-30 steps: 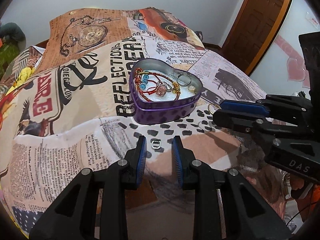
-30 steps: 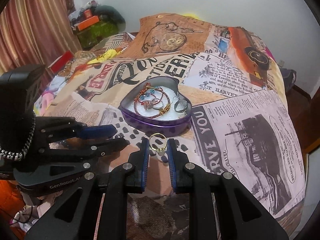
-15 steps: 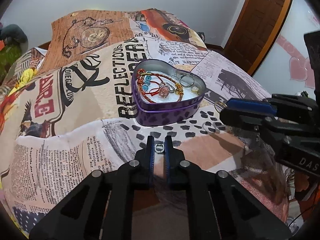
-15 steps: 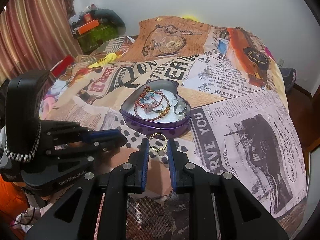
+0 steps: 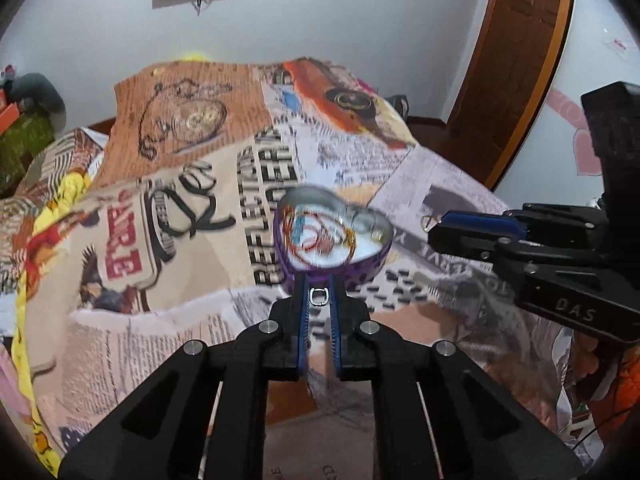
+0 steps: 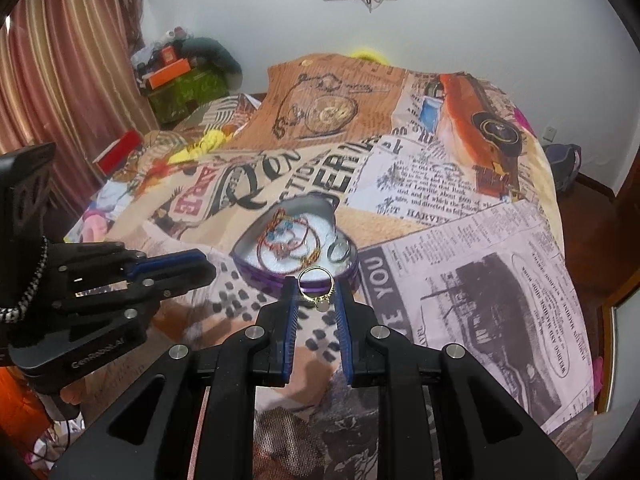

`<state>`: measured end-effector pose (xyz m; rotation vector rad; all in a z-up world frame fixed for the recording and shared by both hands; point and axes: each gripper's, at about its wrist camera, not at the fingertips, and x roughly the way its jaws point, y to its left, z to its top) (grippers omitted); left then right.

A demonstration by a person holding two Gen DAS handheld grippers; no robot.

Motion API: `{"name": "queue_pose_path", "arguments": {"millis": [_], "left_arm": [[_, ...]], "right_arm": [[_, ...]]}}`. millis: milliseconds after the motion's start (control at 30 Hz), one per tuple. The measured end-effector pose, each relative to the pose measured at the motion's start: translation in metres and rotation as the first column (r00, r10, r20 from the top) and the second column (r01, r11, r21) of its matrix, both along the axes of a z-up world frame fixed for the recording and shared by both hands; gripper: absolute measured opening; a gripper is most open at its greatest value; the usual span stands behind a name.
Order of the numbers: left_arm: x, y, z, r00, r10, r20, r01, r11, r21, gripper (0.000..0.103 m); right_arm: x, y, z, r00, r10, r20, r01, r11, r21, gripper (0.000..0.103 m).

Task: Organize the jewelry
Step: 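Lower both held rings into the heart tin and open both tools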

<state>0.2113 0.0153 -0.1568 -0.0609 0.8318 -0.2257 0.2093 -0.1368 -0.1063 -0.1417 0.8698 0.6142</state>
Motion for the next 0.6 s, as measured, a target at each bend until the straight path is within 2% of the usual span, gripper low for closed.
{"name": "queue_pose_path", "arguments": {"millis": [300,600], "left_arm": [[0.01,-0.006,0.017,0.998,-0.016,0.057,0.016,1.0,-0.004,0.008],[0.024,-0.004,0.003,1.0,-0.009,0.025,0.009,1.0,-0.01,0.008]], "right_arm": [[0.008,0.003,0.011,0.999,-0.008,0.032,0.007,1.0,0.028,0.016],[0.02,0.012,-0.006,1.0,0.008,0.004,-0.008,1.0,0.026,0.016]]}}
